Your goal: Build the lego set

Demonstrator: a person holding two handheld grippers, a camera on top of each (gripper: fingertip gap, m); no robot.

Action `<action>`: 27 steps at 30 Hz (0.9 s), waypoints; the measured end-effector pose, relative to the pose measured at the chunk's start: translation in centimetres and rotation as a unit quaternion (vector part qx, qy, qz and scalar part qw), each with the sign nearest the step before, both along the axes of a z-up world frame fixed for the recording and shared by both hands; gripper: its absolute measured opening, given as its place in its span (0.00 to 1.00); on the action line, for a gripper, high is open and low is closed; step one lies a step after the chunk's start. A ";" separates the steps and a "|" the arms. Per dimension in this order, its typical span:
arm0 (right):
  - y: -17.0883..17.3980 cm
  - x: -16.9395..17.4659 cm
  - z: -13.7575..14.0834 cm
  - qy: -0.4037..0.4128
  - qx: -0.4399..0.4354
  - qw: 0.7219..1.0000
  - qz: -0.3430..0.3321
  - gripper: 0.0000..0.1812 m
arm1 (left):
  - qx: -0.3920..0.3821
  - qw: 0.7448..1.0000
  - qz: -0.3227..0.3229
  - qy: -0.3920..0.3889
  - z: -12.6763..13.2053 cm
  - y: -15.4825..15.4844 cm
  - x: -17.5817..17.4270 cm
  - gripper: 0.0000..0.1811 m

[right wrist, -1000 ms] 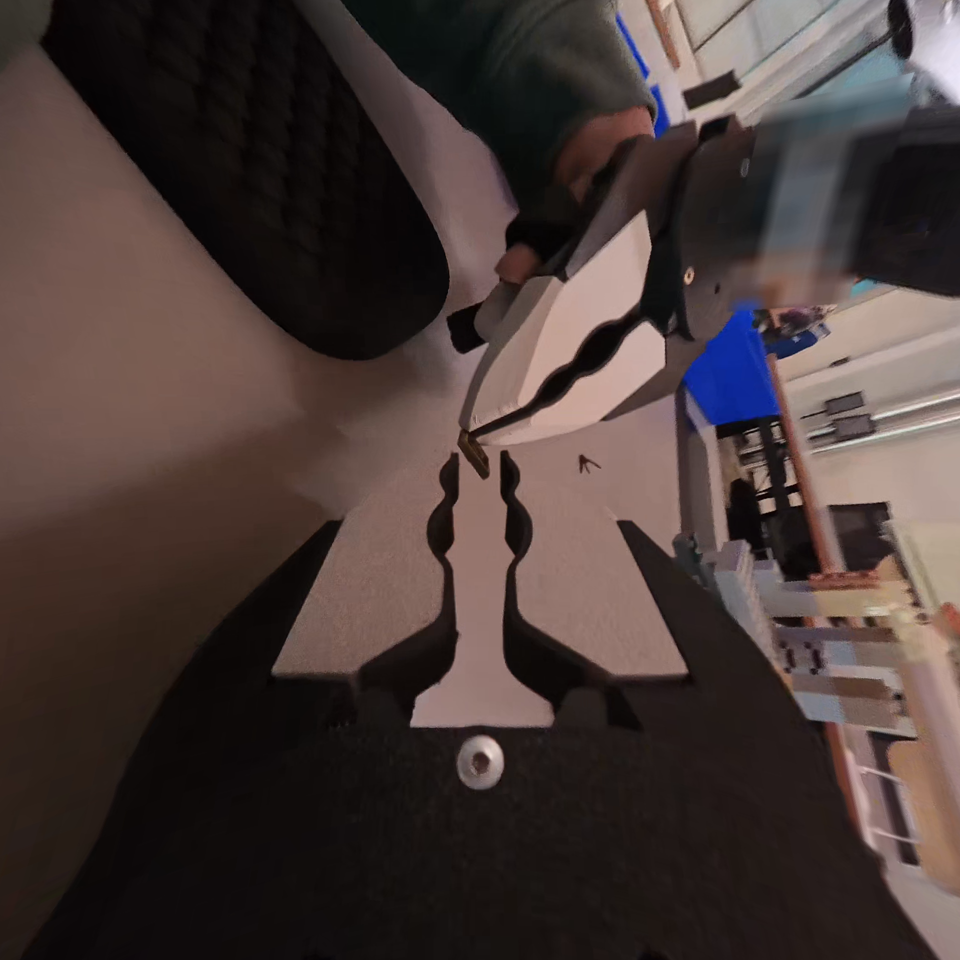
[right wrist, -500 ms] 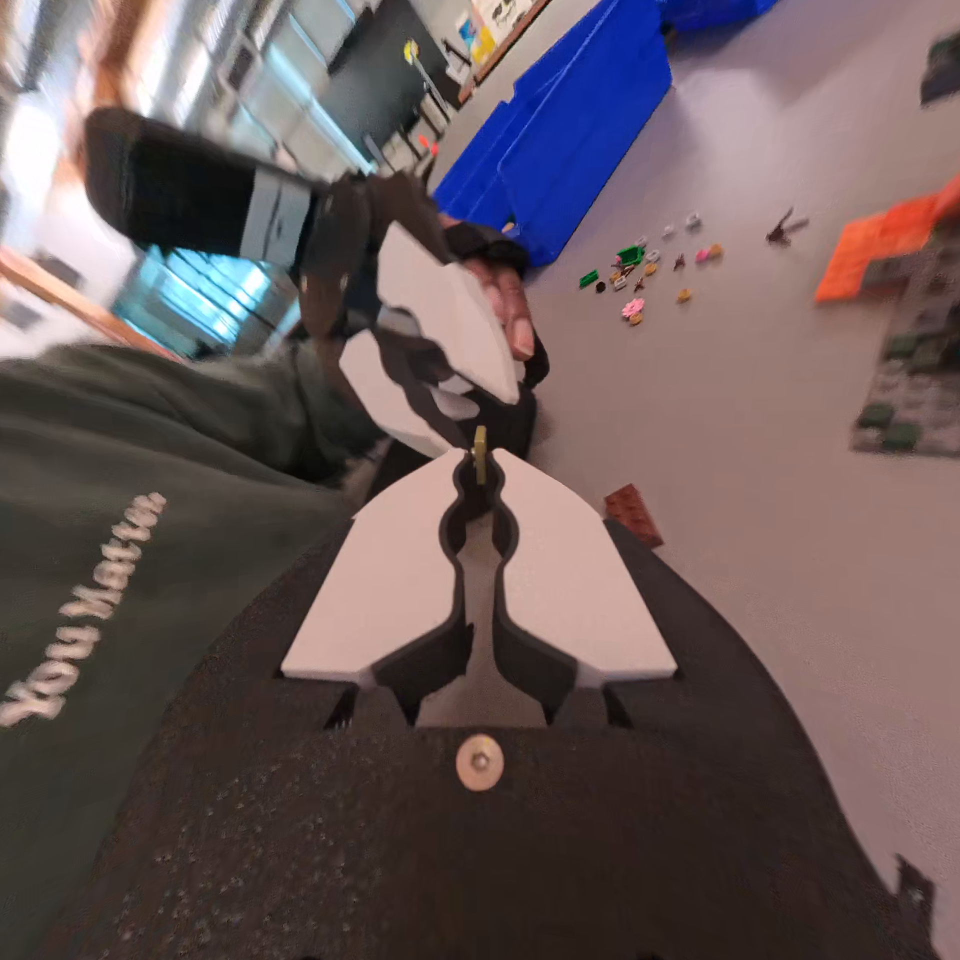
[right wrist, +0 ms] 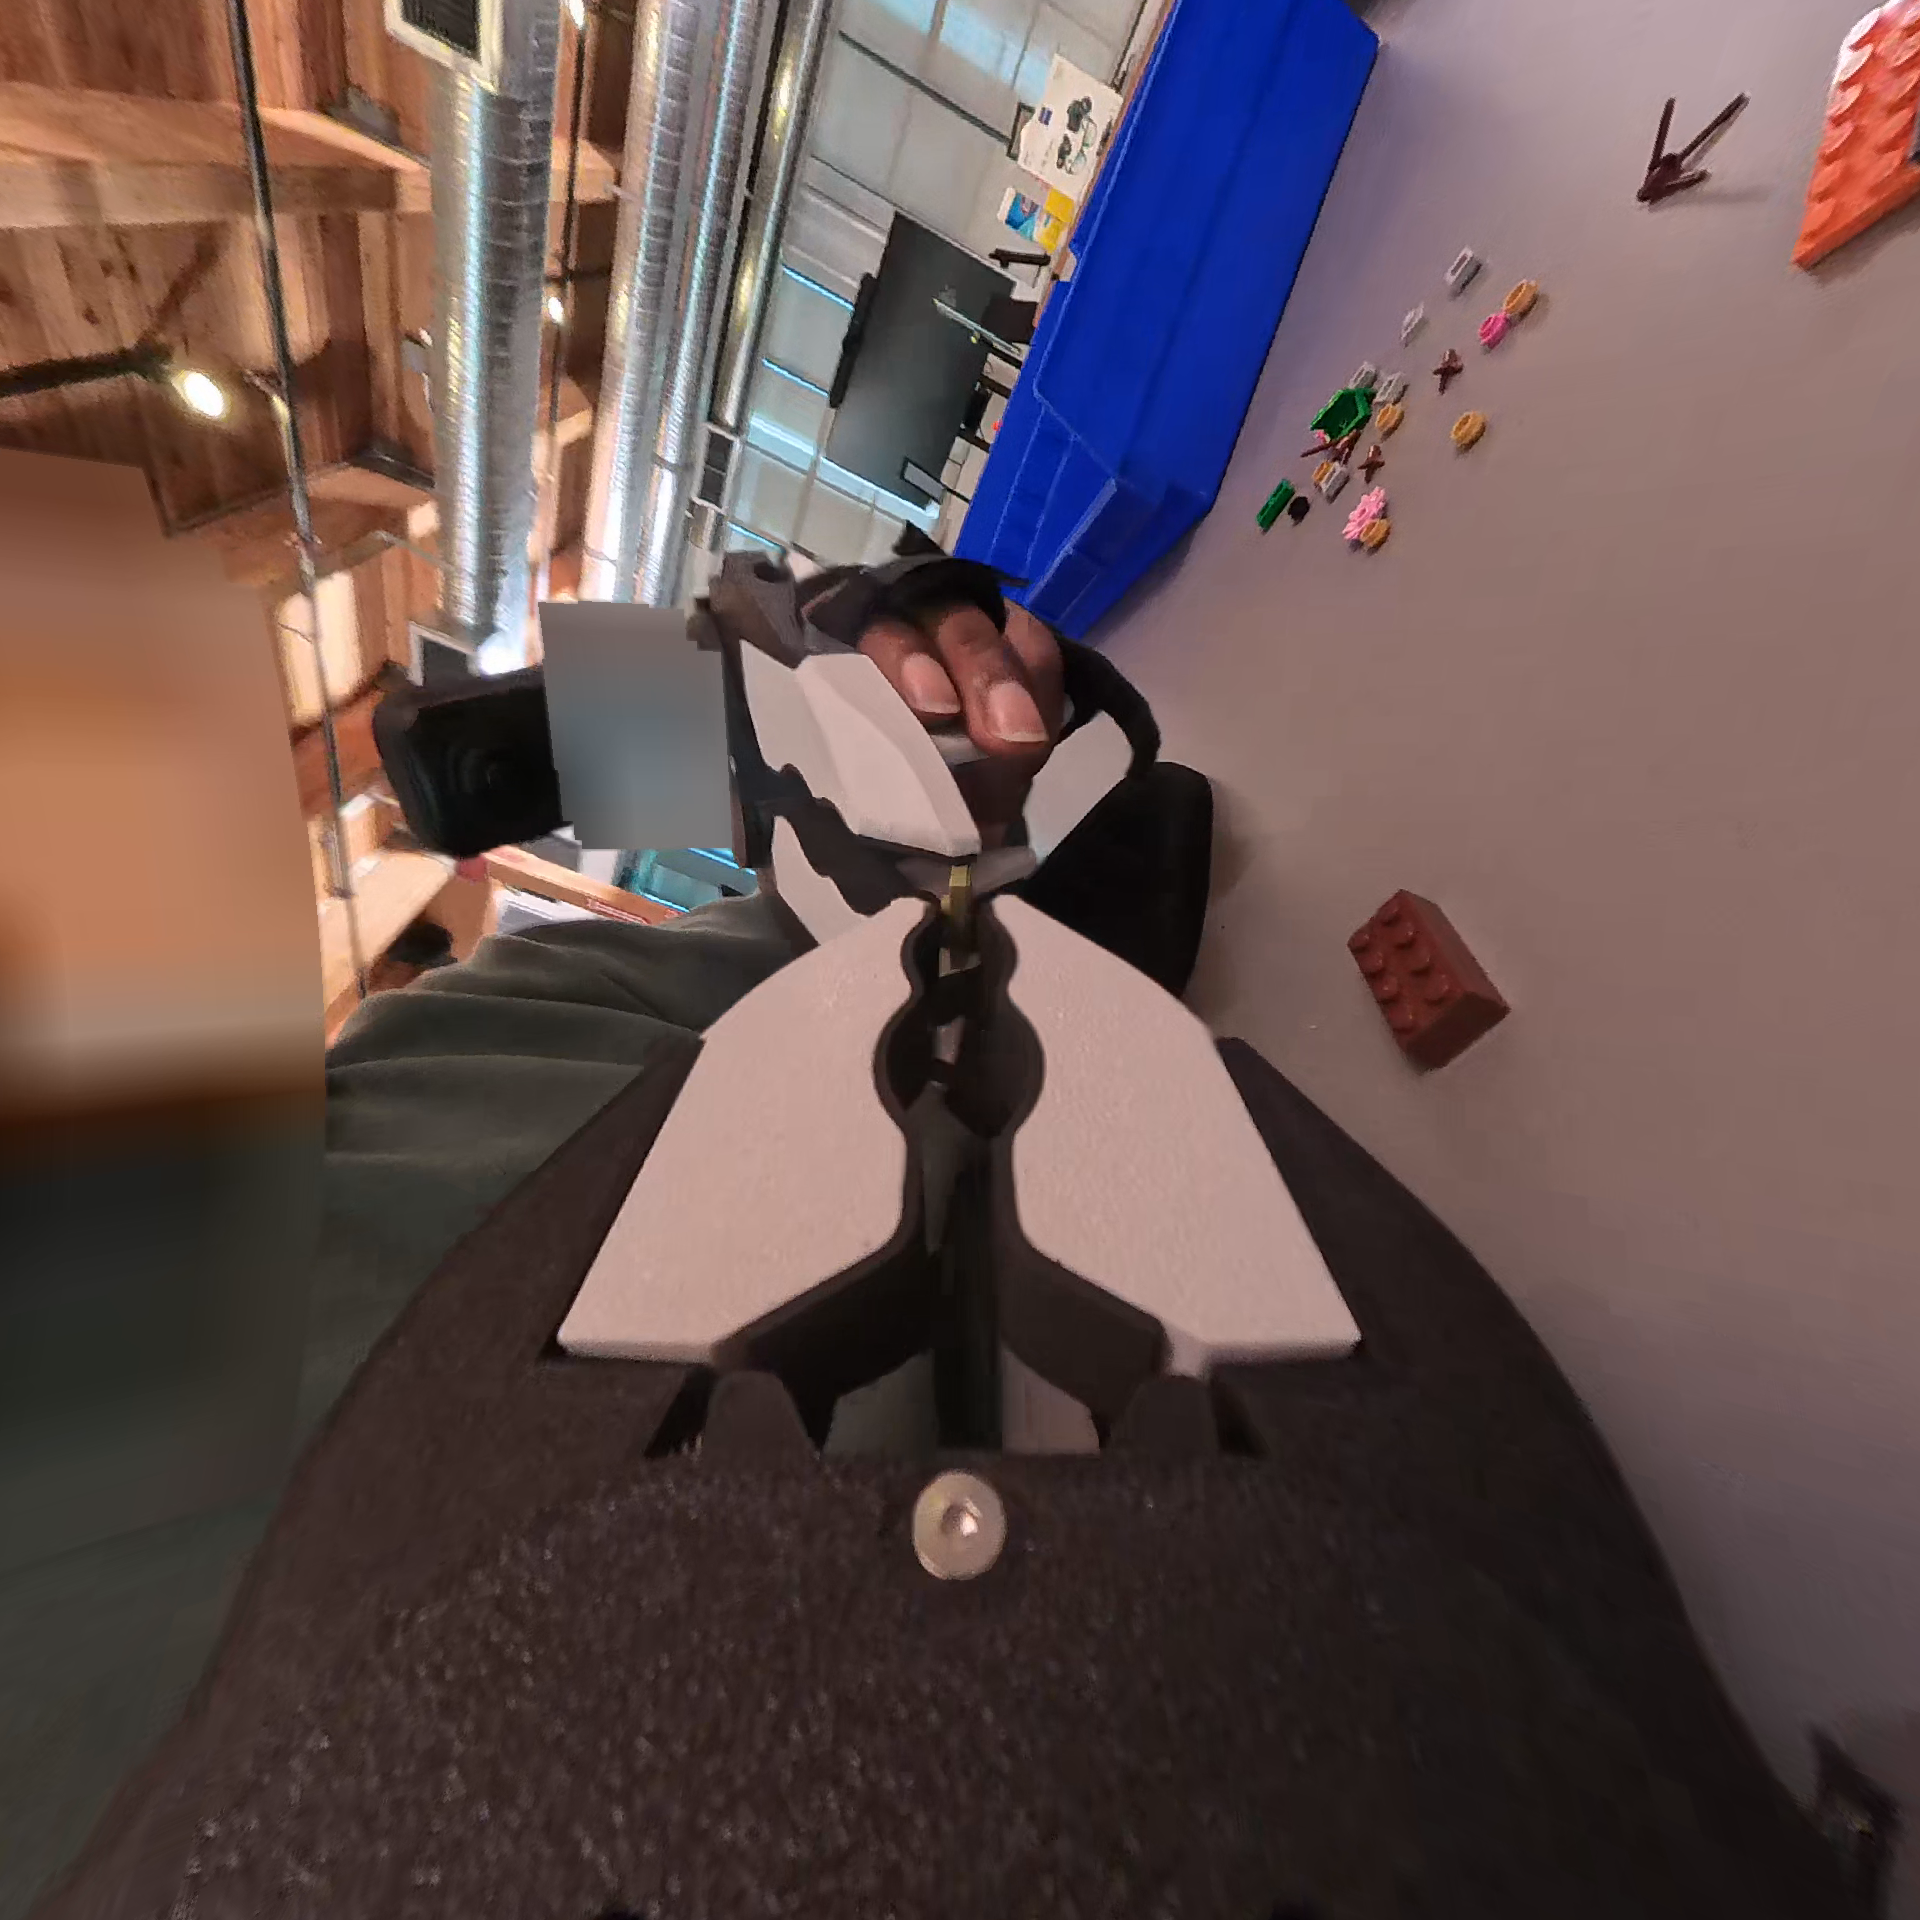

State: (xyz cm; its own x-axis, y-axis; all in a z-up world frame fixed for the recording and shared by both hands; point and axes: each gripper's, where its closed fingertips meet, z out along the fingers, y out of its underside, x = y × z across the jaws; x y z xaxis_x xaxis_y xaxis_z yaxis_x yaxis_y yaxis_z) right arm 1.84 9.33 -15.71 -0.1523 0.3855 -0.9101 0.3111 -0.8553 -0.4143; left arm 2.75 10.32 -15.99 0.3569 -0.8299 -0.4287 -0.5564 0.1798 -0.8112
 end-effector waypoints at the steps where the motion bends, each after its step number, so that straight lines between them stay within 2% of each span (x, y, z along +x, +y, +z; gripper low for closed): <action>1: 0.1 0.1 -0.2 -0.004 0.025 1.000 0.001 0.06 | -0.010 1.000 -0.002 -0.002 -0.2 0.0 0.0 0.09; 3: 0.6 0.4 -0.5 -0.007 0.115 0.993 0.006 0.08 | -0.039 0.999 -0.011 -0.009 -0.6 -0.2 -0.2 0.09; 4: 0.9 0.7 -0.9 -0.012 0.186 0.982 0.009 0.10 | -0.061 0.998 -0.014 -0.012 -0.9 -0.3 -0.3 0.09; 6: 1.1 1.1 -1.6 -0.021 0.355 0.935 0.020 0.11 | -0.098 0.995 -0.021 -0.021 -1.5 -0.4 -0.4 0.09; 8: 0.9 1.1 -1.8 -0.024 0.482 0.876 0.030 0.12 | -0.121 0.992 -0.025 -0.026 -2.0 -0.4 -0.5 0.09; 10: 0.6 0.8 -2.3 -0.036 0.564 0.824 0.046 0.13 | -0.138 0.990 -0.032 -0.024 -2.5 -0.5 -0.4 0.09; 12: 0.2 0.6 -3.1 -0.051 0.606 0.791 0.071 0.14 | -0.146 0.988 -0.038 -0.018 -2.8 -0.6 -0.1 0.09; 16: 0.1 0.2 -3.6 -0.055 0.626 0.774 0.085 0.09 | -0.146 0.988 -0.040 0.009 -3.6 -0.6 0.0 0.09; 20: 0.4 0.1 -4.1 -0.064 0.626 0.771 0.094 0.09 | -0.152 0.988 -0.038 0.009 -4.1 -0.4 -0.1 0.09; 23: 0.8 0.0 -4.5 -0.075 0.617 0.777 0.097 0.09 | -0.157 0.987 -0.032 0.010 -4.5 -0.1 -0.3 0.09; 27: 2.1 0.3 -5.9 -0.109 0.603 0.783 0.102 0.09 | -0.163 0.985 -0.009 0.053 -6.1 0.8 -1.7 0.16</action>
